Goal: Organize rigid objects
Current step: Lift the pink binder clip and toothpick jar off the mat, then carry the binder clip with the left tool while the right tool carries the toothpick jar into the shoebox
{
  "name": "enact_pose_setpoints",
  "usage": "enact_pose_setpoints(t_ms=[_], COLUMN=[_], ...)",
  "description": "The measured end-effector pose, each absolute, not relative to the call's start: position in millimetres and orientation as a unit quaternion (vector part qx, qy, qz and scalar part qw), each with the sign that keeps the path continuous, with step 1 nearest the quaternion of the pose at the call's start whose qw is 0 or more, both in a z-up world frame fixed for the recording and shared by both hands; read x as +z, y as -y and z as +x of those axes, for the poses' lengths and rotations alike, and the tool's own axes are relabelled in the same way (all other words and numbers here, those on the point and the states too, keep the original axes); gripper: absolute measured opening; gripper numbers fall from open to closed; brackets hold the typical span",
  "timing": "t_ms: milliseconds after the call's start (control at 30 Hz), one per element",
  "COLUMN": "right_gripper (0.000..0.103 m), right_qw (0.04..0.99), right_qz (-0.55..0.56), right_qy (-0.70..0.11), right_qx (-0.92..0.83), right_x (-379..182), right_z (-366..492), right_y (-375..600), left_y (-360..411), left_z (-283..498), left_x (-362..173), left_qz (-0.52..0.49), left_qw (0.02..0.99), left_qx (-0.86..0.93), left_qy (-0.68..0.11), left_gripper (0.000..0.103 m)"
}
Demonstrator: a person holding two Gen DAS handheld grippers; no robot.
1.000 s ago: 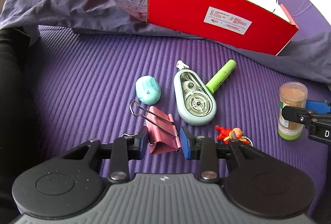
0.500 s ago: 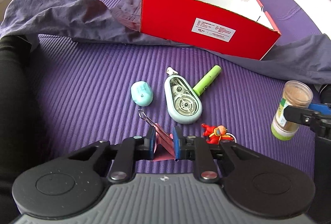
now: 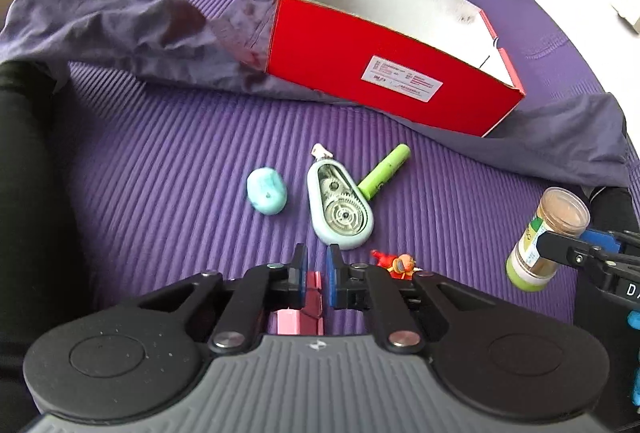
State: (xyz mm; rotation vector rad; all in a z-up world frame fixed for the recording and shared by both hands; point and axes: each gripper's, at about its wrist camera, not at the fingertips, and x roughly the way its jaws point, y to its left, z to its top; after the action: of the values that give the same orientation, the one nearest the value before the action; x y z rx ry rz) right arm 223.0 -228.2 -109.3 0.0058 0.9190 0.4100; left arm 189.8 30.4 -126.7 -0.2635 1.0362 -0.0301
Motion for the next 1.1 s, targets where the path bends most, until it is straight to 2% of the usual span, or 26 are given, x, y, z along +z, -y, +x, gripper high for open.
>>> enact_pose_setpoints(t_ms=[133,200,267,333,500,667,733,1100], right_gripper=[0.046,0.046,0.045,0.045,0.045,0.045,0.045,0.045], right_qw=[0.874,0.873,0.873,0.872,0.872,0.871,0.871,0.868], right_qz=[0.007,0.008,0.009,0.010,0.014,0.017,0.016,0.018], right_qy=[-0.444,-0.445,-0.445,-0.445,-0.446,-0.447,-0.448,-0.451], right_qx=[0.198,0.200,0.201,0.202,0.202,0.202,0.202,0.206], right_x=[-111,-112,-113,-113,-114,-114,-115,-118], right_z=[223,223,223,222,223,222,223,222], right_y=[229,229,229,228,230,232,231,227], left_y=[-28,-23,-20,-15,-2,7,5,0], left_z=[187,186,183,179,173,157,157,182], left_x=[-130,-132,-133,-133,-135,-116,-119,-176], left_qz=[-0.129,-0.113,-0.113,-0.110,-0.092,-0.067,-0.077,-0.046], left_qw=[0.852,0.851,0.850,0.851,0.854,0.880,0.873,0.833], left_qx=[-0.012,0.001,-0.004,-0.009,0.007,0.014,0.016,0.071], left_qy=[-0.507,-0.513,-0.515,-0.513,-0.512,-0.470,-0.481,-0.546], left_gripper=[0.013,0.026,0.060,0.072,0.072,0.073,0.078,0.078])
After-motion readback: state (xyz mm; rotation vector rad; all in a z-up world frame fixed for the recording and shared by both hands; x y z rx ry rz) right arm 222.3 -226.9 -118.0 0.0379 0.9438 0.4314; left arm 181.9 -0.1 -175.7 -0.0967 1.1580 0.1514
